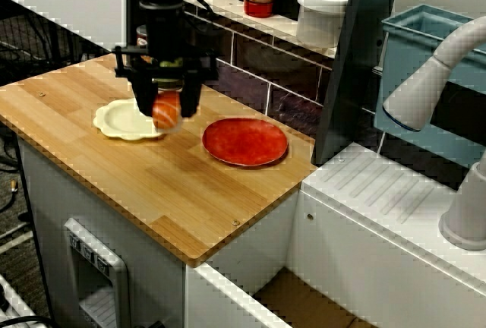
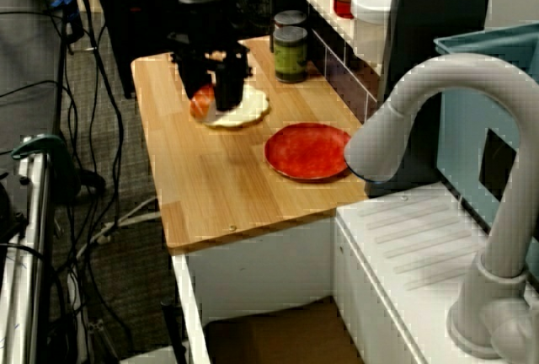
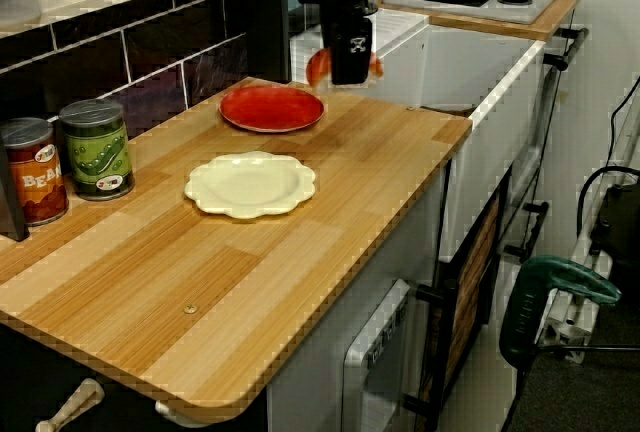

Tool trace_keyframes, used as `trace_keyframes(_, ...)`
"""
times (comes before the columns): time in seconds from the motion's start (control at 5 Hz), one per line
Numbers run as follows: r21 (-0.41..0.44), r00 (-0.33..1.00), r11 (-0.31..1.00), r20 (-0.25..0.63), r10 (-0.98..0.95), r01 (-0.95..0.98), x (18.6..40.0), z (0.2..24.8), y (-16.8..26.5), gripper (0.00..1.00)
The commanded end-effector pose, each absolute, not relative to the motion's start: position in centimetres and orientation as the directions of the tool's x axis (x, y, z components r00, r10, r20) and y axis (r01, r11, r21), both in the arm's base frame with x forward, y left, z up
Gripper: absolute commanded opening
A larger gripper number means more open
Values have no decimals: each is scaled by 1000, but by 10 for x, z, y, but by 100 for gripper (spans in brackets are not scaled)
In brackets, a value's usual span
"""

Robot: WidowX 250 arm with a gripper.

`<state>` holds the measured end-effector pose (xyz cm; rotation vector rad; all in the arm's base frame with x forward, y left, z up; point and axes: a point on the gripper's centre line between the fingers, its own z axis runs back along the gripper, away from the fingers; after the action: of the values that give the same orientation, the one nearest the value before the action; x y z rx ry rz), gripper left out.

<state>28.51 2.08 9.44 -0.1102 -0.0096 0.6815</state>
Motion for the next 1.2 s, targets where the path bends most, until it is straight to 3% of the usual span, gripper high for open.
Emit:
trace_keyframes(0.0,8,887,897,150,436,-442,280,120,61,0)
trace_keyframes(0.6,65,886,895,189,423,-441,272,83,103,0)
trace_keyframes(1.0,74,867,877,211,451,-475,286,70,123,0)
